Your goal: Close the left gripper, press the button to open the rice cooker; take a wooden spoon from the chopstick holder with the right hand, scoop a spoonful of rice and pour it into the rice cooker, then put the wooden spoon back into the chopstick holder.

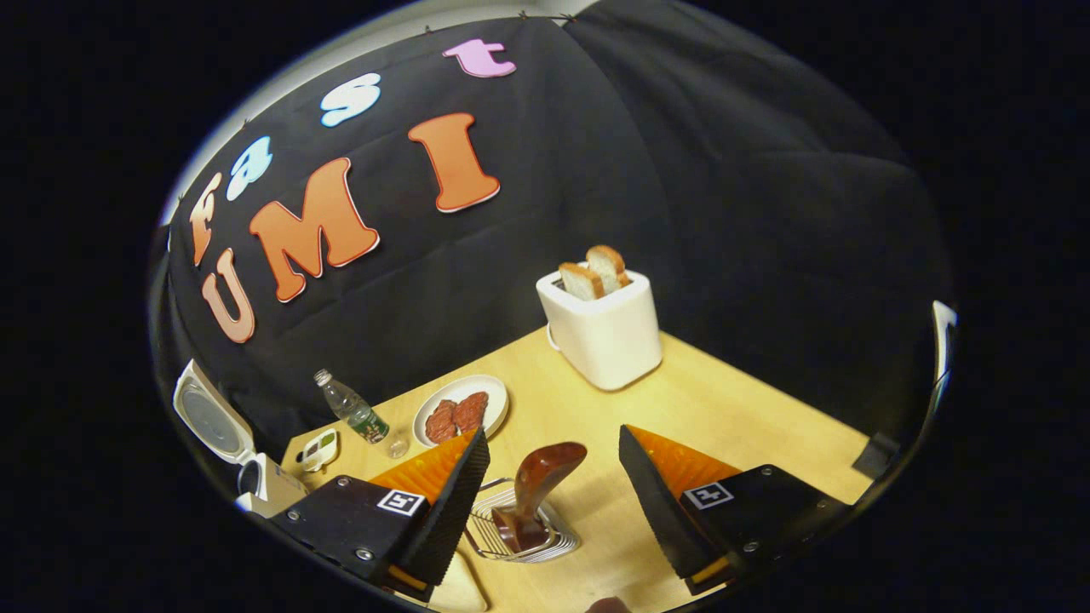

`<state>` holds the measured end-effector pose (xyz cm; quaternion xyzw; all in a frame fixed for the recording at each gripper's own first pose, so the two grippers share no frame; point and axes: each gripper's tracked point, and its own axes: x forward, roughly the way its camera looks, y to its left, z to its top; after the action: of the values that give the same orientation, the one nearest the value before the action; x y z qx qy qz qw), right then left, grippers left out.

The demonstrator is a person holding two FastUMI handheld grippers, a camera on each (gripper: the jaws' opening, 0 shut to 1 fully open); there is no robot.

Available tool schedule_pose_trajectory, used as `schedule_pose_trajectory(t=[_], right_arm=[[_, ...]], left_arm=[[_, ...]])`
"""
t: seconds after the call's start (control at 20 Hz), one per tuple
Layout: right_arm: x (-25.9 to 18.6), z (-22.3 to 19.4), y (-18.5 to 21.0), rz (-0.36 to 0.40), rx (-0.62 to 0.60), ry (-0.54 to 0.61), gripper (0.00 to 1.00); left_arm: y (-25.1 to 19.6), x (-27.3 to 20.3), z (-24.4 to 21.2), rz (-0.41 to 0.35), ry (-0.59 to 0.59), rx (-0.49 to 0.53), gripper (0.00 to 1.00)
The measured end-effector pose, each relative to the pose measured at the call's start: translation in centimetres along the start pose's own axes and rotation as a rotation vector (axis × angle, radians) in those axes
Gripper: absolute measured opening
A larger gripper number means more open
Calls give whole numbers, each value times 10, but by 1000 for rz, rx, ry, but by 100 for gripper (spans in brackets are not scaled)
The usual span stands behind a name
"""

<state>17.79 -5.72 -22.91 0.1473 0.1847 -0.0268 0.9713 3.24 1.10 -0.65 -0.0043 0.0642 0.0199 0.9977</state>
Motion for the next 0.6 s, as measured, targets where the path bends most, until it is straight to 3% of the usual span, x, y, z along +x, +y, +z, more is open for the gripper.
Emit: schedule_pose_trajectory(t=[0.25, 0.6], right_arm=[[-50, 47, 24, 40, -22, -78, 95], [-98, 62, 56, 88, -56, -114, 95]], left_arm=[[-2, 40, 45, -28, -51, 20, 100], [-24, 125, 92, -116, -11, 59, 100]])
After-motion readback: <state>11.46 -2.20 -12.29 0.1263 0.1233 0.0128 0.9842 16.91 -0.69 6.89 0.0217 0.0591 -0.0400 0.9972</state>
